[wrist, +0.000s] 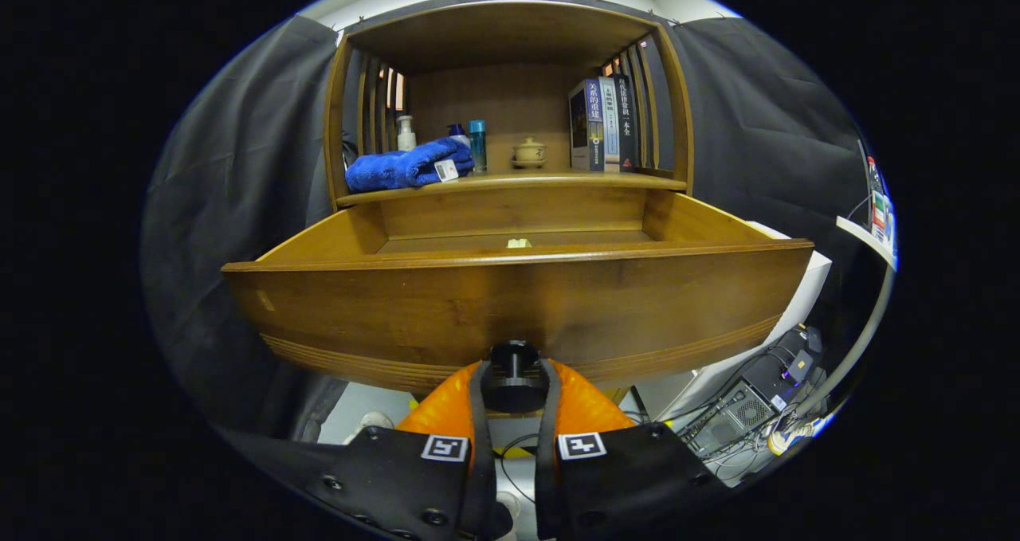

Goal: Pull open the drawer, take out the items inside it, and place them on the countertop above the cabinet.

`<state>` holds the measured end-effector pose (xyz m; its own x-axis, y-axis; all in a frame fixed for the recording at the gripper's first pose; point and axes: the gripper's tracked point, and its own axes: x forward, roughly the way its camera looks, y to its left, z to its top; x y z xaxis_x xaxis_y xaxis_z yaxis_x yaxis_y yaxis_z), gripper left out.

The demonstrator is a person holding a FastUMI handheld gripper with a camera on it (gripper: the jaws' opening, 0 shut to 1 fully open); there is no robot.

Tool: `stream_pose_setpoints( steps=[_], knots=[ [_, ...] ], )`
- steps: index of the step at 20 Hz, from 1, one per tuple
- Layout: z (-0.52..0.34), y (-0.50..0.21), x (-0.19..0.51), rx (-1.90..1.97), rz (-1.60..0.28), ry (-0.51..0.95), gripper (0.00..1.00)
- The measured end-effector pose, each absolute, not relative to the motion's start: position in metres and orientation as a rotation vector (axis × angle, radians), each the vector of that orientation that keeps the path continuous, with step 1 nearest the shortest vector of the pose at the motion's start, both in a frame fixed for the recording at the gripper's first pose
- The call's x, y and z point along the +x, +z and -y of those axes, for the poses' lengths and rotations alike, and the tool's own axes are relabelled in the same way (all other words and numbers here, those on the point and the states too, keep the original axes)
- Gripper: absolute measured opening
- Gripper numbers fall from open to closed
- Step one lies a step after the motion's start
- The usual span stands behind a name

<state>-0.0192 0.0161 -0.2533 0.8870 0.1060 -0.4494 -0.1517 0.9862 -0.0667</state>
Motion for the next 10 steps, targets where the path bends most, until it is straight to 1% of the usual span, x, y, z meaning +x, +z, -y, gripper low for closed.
stream_pose_setpoints(
  steps=[5,6,8,9,10],
  knots=[
    [-0.017,-0.251,-0.023,-0.088,-0.451,0.138,0.27],
    [-0.017,-0.254,-0.02,-0.103,-0.459,0.146,0.32],
    [-0.016,-0.252,-0.023,-0.118,-0.465,0.146,0.45],
    [-0.014,-0.246,-0.022,-0.123,-0.45,0.135,0.47],
    [-0.015,-0.24,-0.021,-0.129,-0.442,0.132,0.53]
  ],
)
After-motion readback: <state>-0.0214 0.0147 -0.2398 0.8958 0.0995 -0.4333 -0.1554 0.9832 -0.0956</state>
